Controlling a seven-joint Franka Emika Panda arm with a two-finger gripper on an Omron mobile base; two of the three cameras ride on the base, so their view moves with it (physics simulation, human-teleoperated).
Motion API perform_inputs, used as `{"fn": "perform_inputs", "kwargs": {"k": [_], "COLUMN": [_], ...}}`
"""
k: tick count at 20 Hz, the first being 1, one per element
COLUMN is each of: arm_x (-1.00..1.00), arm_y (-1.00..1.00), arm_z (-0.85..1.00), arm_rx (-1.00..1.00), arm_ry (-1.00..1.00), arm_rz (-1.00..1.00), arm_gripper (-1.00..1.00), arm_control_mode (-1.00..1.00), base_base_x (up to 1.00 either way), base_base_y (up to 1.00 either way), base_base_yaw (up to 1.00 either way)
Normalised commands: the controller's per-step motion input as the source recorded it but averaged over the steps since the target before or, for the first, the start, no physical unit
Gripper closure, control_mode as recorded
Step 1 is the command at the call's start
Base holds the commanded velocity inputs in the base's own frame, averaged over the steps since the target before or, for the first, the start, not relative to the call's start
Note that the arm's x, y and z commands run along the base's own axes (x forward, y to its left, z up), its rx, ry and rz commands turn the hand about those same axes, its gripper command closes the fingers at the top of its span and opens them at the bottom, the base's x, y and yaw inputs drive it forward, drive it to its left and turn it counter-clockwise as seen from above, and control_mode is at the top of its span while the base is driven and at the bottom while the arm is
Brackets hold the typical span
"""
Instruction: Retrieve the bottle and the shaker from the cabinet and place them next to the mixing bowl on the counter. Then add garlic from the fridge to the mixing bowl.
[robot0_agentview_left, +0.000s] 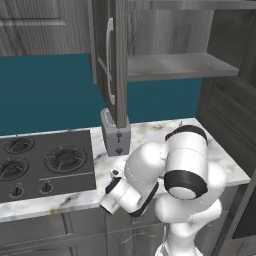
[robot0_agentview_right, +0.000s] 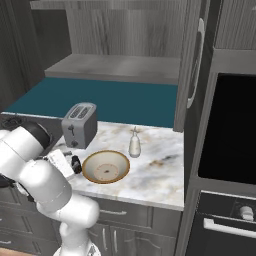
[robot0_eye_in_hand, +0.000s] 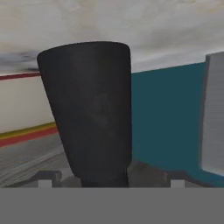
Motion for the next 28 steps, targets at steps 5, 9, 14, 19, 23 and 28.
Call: {"fn": "perform_inputs", "kwargs": {"k": [5, 9, 14, 19, 23, 28], "arm_x": [-0.39, -0.54, -0.62, -0.49, -0.48, -0.34], "arm_y": [0.11, 0.03, 0.0, -0.02, -0.22, -0.47], "arm_z": [0.55, 0.99, 0.99, 1.0, 1.0, 0.72], "arm_rx": [0.0, 0.0, 0.03, 0.05, 0.08, 0.15], "arm_ry": [-0.12, -0.06, 0.02, 0.07, 0.12, 0.22], "arm_rz": [0.0, 0.02, 0.0, 0.0, -0.04, -0.04], "arm_gripper": [-1.0, -1.0, -1.0, -1.0, -1.0, -1.0], "arm_control_mode": [-1.0, -1.0, -1.0, -1.0, -1.0, -1.0], "base_base_x": [0.0, 0.0, 0.0, 0.0, 0.0, 0.0], "base_base_y": [0.0, 0.0, 0.0, 0.0, 0.0, 0.0], "base_base_yaw": [0.0, 0.0, 0.0, 0.0, 0.0, 0.0]}}
